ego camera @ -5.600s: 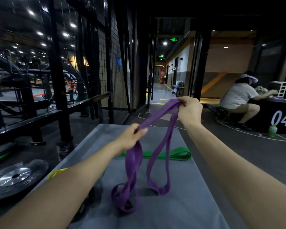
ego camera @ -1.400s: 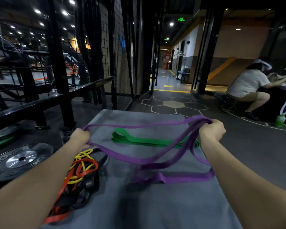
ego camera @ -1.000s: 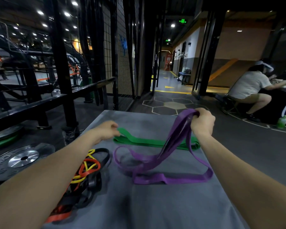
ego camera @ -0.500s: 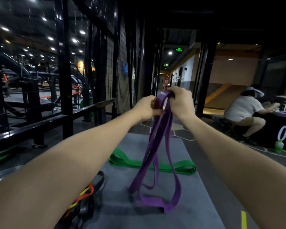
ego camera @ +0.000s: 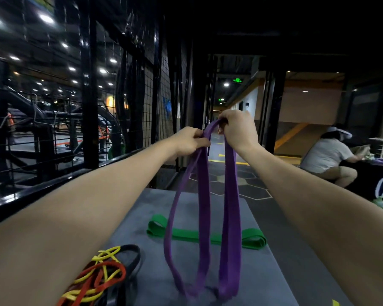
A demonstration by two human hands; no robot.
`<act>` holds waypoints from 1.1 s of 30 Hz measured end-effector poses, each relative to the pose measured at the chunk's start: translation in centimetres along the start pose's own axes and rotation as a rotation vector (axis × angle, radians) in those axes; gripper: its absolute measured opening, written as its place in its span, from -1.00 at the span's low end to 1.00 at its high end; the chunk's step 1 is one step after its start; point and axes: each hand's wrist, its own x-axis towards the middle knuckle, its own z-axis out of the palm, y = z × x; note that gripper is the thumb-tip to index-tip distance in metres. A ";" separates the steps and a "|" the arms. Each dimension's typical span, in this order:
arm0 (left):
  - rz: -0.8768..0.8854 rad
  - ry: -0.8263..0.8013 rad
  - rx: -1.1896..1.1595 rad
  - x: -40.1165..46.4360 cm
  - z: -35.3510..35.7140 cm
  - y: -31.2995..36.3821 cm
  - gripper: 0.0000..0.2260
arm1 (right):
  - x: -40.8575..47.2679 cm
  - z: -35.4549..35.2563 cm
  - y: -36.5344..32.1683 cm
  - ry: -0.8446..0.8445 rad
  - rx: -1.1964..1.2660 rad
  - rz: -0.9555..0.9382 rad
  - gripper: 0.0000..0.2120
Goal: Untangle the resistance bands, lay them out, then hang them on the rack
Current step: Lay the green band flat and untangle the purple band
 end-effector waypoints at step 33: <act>0.014 0.075 -0.301 -0.8 0.6 -2.0 -0.89 | -0.6 0.6 -1.5 -0.147 -0.124 -0.093 -0.87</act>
